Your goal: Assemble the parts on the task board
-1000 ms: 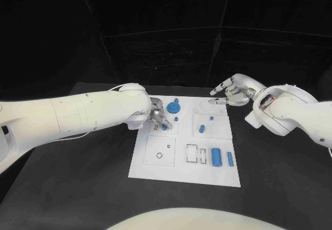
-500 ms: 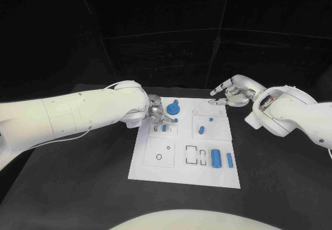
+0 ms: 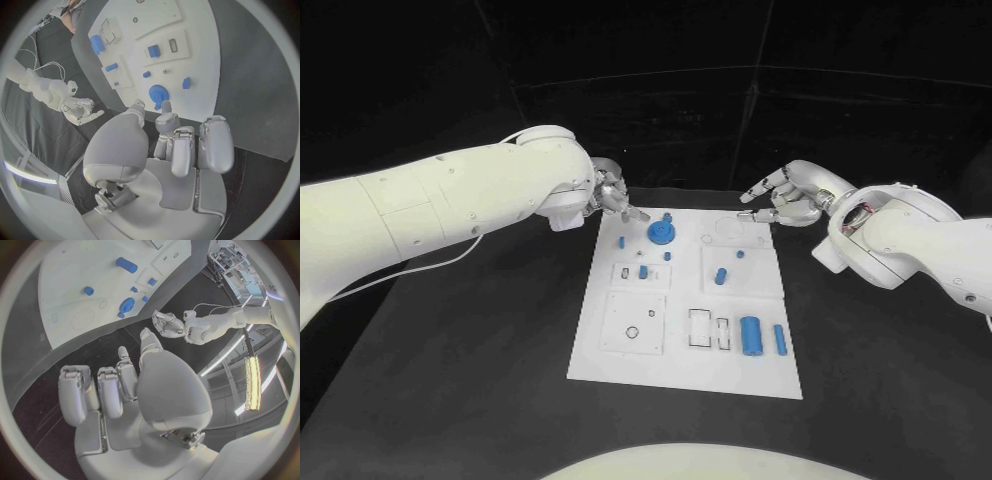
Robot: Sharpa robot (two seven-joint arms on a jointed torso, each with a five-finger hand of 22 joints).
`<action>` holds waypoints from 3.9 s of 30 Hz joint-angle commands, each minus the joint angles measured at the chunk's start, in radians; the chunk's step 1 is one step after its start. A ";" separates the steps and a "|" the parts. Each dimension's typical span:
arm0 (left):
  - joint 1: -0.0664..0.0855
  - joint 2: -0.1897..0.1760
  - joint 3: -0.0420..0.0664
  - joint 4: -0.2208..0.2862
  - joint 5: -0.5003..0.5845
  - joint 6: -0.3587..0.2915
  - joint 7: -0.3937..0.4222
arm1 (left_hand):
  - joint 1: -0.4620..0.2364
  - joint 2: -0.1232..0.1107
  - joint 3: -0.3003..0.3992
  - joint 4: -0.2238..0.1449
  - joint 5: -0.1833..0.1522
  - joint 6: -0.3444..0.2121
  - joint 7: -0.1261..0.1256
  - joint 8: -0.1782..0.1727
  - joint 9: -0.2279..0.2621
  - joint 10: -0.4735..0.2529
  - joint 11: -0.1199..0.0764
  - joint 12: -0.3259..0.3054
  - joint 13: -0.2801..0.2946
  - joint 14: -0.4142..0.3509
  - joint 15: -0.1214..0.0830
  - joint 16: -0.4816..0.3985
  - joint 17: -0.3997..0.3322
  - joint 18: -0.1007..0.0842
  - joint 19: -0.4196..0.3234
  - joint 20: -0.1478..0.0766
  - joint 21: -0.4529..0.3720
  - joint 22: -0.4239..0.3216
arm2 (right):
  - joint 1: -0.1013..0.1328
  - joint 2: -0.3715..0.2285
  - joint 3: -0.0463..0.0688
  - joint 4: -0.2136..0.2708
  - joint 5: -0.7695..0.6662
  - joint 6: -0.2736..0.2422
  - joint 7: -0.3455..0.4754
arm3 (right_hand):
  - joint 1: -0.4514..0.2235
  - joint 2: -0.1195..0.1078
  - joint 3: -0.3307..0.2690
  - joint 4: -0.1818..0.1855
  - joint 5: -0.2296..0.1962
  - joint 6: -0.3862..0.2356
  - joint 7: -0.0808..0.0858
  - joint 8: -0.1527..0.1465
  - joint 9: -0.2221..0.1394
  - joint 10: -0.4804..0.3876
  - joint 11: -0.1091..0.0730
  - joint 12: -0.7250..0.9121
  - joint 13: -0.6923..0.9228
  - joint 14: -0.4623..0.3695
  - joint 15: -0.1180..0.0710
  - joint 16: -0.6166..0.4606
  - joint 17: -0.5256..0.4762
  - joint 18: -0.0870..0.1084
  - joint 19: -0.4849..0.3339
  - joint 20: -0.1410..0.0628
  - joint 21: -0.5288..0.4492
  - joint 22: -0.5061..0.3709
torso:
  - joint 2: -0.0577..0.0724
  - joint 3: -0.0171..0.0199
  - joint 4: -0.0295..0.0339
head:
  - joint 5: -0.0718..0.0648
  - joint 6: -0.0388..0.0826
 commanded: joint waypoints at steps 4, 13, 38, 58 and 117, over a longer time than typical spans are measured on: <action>-0.003 0.049 0.000 -0.120 -0.021 0.104 0.013 | 0.020 0.006 -0.020 0.002 -0.002 -0.002 0.005 -0.015 -0.014 -0.015 0.002 -0.009 -0.010 0.104 0.010 0.003 0.263 0.014 -0.006 0.010 -0.010 -0.012 | 0.002 0.004 0.001 0.000 -0.002 -0.008 0.009 | -0.004 0.001 -0.005 0.001 0.001 -0.009 -0.001 -0.002 -0.001 -0.006 0.001 -0.006 0.065 0.098 -0.005 -0.002 0.244 0.005 0.073 -0.006 -0.003 0.219 | 0.005 -0.0029 -0.0038 | 0.007 0.005; -0.026 0.096 -0.002 -0.215 -0.026 0.140 0.015 | 0.037 0.021 -0.034 0.002 -0.002 0.006 0.007 -0.029 -0.031 -0.017 0.005 -0.008 -0.009 0.104 0.013 0.003 0.263 0.014 -0.005 0.014 -0.009 -0.008 | 0.002 0.006 0.001 0.001 -0.002 -0.006 0.009 | 0.002 0.002 -0.007 -0.002 0.005 -0.009 -0.001 -0.001 0.000 -0.005 0.000 -0.005 0.066 0.098 -0.005 -0.003 0.244 0.004 0.074 -0.005 -0.003 0.220 | 0.004 -0.0028 -0.0028 | 0.005 -0.001; -0.058 0.149 -0.022 -0.299 -0.057 0.183 0.007 | 0.039 0.037 -0.070 0.006 -0.002 0.038 0.003 -0.045 -0.059 -0.004 0.002 0.007 0.003 0.104 0.011 0.003 0.263 0.010 0.004 0.015 0.004 0.014 | 0.002 0.016 0.001 -0.004 -0.002 -0.002 0.010 | 0.005 0.003 -0.007 -0.003 0.008 -0.009 -0.001 0.000 0.000 -0.005 0.000 -0.005 0.066 0.098 -0.005 -0.002 0.245 0.005 0.074 -0.005 -0.004 0.219 | 0.002 -0.0020 -0.0021 | 0.006 -0.010; -0.065 0.156 -0.026 -0.300 -0.034 0.156 0.011 | 0.088 0.072 -0.073 -0.010 -0.002 0.053 0.002 -0.058 -0.079 -0.002 0.000 0.007 0.001 0.104 0.009 0.003 0.263 0.010 0.004 0.013 0.004 0.016 | 0.002 0.018 0.001 -0.005 -0.002 -0.002 0.011 | 0.007 0.005 -0.008 -0.003 0.010 -0.008 -0.001 0.001 0.000 -0.004 0.000 -0.005 0.066 0.098 -0.005 -0.002 0.245 0.004 0.074 -0.005 -0.003 0.220 | 0.002 -0.0012 -0.0015 | 0.006 -0.010; -0.052 -0.058 -0.026 0.037 0.089 -0.088 0.064 | 0.262 0.084 0.334 -0.208 -0.002 0.076 -0.017 -0.048 -0.085 0.027 -0.019 -0.026 -0.026 0.104 -0.003 0.003 0.263 0.008 0.007 0.001 0.003 0.030 | 0.002 0.018 0.001 -0.015 -0.001 0.002 0.010 | 0.008 0.009 -0.010 -0.002 0.015 -0.007 -0.002 0.002 0.001 -0.004 0.000 -0.005 0.065 0.098 -0.005 -0.003 0.245 0.004 0.074 -0.005 -0.003 0.220 | -0.002 -0.0004 0.0045 | 0.015 -0.016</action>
